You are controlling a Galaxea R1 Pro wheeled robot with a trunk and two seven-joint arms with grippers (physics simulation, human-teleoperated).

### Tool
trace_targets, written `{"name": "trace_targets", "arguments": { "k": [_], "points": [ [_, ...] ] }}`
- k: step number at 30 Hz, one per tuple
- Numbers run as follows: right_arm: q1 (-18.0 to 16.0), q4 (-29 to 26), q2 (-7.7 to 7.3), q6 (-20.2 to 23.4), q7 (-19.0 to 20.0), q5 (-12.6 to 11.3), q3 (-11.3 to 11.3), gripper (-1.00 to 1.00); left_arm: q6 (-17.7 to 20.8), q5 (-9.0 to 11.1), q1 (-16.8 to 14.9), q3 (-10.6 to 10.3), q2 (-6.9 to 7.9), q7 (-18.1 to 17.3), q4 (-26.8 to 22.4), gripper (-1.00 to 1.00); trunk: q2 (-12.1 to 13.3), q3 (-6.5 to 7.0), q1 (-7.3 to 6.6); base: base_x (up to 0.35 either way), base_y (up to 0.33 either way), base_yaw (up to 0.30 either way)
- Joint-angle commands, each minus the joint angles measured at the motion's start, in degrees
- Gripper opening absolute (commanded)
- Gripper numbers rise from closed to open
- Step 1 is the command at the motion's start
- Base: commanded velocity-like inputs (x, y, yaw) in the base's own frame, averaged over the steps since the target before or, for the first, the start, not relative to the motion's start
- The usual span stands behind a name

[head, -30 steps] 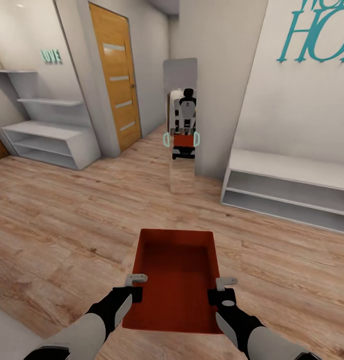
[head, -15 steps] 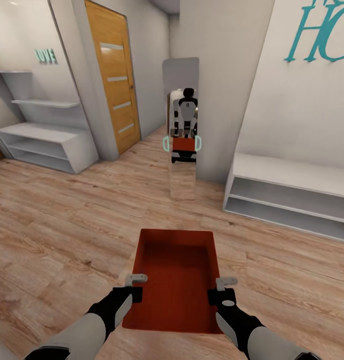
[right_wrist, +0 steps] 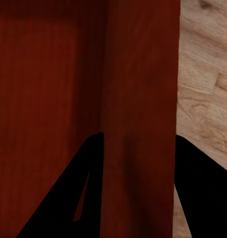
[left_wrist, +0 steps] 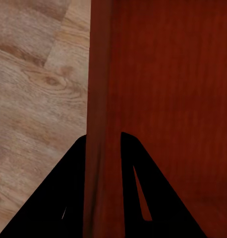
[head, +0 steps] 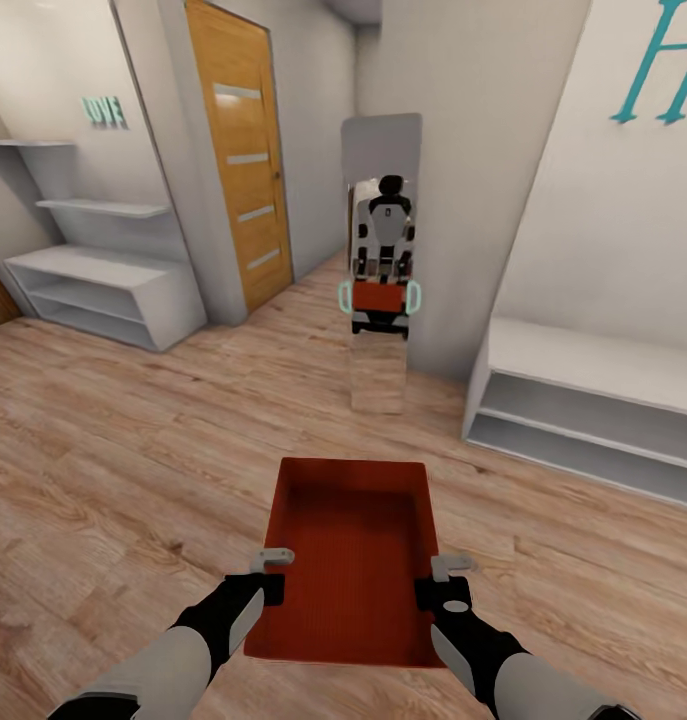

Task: Move the two storage containers from the living room to the garage. In the garage, place one container on the floor and stack the other container on top of it (either order is fine).

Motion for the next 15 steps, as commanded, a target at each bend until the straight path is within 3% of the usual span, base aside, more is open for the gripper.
{"name": "trace_targets", "arguments": {
  "k": [1,15],
  "points": [
    [-0.04,1.05,-0.07,-0.26,-0.4,-1.16,0.92,-1.0,0.44,-1.14,-0.04,-0.58,0.19,0.59,-0.26,-1.0,-0.03,-0.05,0.03,0.323,0.0,0.258],
    [-0.04,1.05,-0.15,-0.26,-0.38,-1.16,0.92,-1.0,0.46,-1.14,-0.04,-0.58,0.19,0.61,-0.26,-1.0,-0.03,-0.05,0.03,0.323,0.0,0.266]
  ]
}}
